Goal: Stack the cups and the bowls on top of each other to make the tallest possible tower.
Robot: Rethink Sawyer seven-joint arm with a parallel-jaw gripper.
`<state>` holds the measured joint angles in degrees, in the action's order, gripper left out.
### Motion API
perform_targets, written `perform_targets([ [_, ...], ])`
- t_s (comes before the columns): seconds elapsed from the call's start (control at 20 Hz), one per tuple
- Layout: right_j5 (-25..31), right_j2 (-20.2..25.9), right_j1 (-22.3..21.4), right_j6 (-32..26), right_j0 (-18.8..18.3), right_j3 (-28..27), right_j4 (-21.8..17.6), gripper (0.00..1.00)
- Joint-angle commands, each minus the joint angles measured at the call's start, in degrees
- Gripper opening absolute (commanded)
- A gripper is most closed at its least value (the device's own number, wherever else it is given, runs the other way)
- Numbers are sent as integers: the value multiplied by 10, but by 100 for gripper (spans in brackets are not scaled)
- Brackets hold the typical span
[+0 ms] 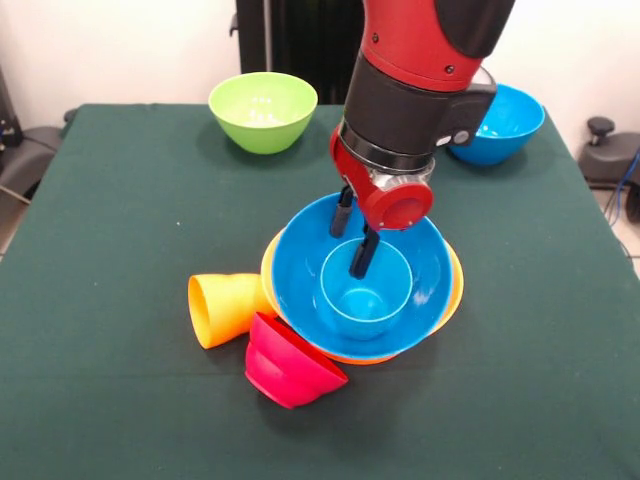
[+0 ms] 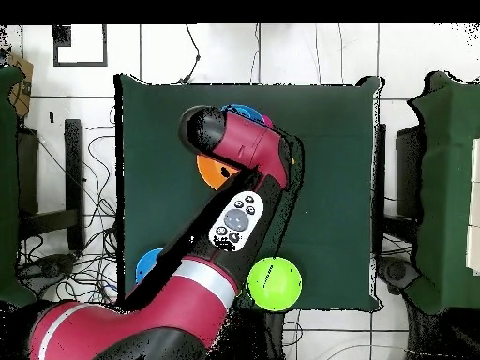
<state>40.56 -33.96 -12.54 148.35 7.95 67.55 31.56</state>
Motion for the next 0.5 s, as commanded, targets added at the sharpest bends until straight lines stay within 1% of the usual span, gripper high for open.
perform_targets([
  [0.05, -41, 96, -1, 18, 7, 61, -26, 100],
  [0.25, -40, 101, -12, 14, 7, 71, -26, 100],
  [0.5, -41, 111, -33, 4, 6, 97, -30, 100],
])
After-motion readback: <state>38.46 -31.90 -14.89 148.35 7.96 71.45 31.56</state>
